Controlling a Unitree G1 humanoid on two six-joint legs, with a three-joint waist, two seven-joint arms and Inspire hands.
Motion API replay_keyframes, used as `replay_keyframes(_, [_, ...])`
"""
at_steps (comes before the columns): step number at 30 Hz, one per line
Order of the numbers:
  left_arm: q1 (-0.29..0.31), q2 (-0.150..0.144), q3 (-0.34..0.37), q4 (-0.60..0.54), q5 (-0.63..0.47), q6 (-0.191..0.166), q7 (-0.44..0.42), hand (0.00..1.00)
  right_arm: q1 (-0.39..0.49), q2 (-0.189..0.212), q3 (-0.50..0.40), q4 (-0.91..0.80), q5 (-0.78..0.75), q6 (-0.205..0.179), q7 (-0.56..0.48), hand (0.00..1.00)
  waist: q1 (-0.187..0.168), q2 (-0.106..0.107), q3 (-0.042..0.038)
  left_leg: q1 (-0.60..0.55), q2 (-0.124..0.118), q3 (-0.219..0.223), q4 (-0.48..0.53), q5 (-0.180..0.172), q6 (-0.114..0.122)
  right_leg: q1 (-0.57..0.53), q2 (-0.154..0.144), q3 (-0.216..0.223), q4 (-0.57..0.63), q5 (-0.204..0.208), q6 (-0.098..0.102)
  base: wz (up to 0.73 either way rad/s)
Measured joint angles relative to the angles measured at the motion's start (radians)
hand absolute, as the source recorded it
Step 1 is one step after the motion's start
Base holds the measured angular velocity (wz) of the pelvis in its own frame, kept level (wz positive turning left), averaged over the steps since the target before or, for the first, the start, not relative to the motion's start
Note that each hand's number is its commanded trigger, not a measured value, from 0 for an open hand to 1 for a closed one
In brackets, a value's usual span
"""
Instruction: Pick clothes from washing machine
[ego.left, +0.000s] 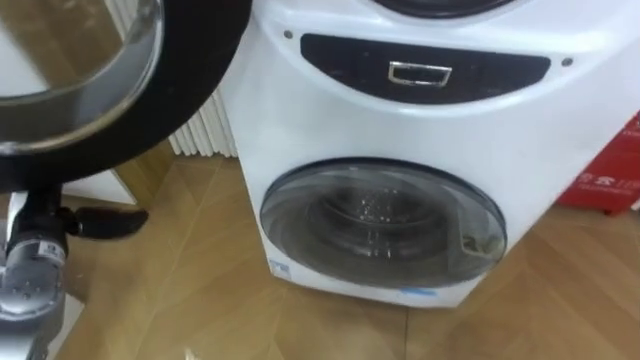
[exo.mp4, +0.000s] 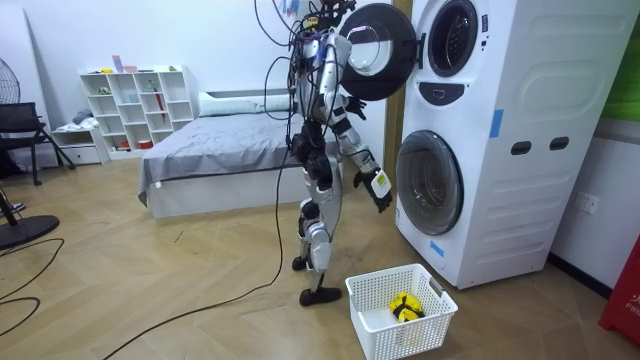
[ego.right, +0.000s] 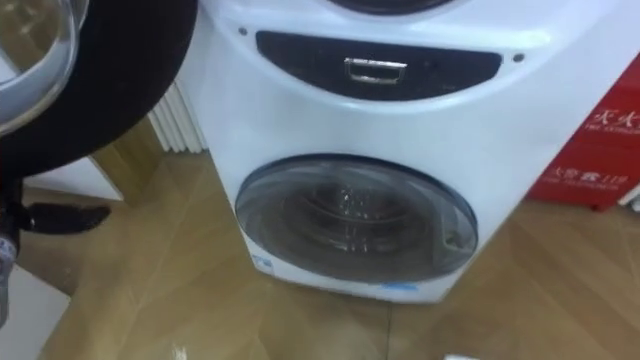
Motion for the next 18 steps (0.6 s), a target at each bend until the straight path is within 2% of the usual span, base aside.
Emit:
replay_keyframes(5, [0.019,0.0,-0.029,-0.034,0.027,0.002,0.004,0.0,0.011,-0.003,0.011,0.02,0.018,0.017,0.003,0.0,-0.006,0.007,0.0035,0.002,0.0,0.0,-0.001,-0.001,0.0,0.012,0.006,-0.007,0.004,0.0,0.0,0.12])
replay_keyframes(9, [0.039,0.0,-0.058,-0.085,0.027,0.015,0.003,0.0,0.015,-0.003,0.032,0.02,0.024,0.023,0.016,0.0,-0.007,0.01,0.0048,0.003,-0.003,0.001,-0.001,-0.008,0.008,0.013,0.003,-0.03,0.007,0.0,0.0,0.05])
replay_keyframes(12, [0.042,0.0,-0.062,-0.085,0.025,0.024,0.004,0.0,0.017,-0.003,0.047,0.015,0.023,0.027,0.027,0.0,-0.011,0.009,0.0045,0.007,-0.005,0.013,0.0,-0.008,0.009,0.013,-0.002,-0.034,0.01,0.0,0.001,-0.08])
replay_keyframes(15, [0.07,0.0,-0.062,-0.086,0.025,0.024,0.008,0.0,0.03,-0.003,0.047,0.015,0.022,0.045,0.032,0.0,-0.014,0.01,0.0039,0.03,-0.003,0.029,-0.002,-0.009,0.011,0.028,-0.002,-0.033,0.009,-0.001,0.002,-0.19])
replay_keyframes(18, [0.084,0.0,-0.062,-0.087,0.027,0.025,0.01,0.0,0.049,-0.003,0.046,0.014,0.021,0.045,0.039,0.0,-0.017,0.012,0.0016,0.04,-0.003,0.027,0.001,-0.009,0.011,0.046,-0.001,-0.047,0.006,-0.001,0.001,-0.03])
